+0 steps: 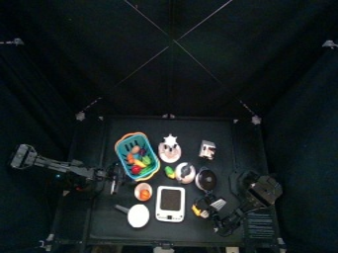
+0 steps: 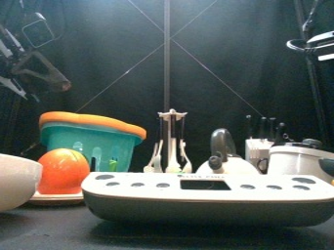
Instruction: Grab pot handle
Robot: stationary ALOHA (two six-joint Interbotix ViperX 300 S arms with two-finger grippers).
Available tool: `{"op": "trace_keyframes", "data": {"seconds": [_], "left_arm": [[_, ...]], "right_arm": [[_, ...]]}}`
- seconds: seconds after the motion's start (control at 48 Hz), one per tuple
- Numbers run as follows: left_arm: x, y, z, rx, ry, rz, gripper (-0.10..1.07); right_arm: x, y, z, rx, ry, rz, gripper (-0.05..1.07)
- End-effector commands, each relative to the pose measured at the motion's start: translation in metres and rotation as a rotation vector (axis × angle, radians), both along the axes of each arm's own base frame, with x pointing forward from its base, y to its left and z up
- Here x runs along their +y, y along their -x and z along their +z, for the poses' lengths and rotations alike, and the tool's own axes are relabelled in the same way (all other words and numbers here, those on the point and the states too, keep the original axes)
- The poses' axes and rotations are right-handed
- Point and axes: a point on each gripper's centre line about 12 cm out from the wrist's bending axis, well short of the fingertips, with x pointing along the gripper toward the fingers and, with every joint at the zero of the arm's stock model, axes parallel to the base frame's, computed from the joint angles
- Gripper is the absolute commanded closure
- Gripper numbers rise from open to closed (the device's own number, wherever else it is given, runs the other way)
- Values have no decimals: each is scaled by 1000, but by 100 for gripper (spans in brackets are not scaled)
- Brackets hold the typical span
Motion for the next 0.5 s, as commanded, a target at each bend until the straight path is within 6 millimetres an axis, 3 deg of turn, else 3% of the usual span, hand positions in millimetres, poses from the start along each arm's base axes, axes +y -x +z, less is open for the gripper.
{"op": "trace_keyframes", "data": {"seconds": [0.0,0.271,0.479], "left_arm": [[0,-2,4,-11,0,1,81],[0,-2,4,-11,0,1,81],[0,-2,4,-11,1,2,81]], "right_arm": [[1,-4,7,-21,-11,-8,43],[3,-6,19,-34,11,-26,45],[4,-8,26,-57,9,-22,52]]}}
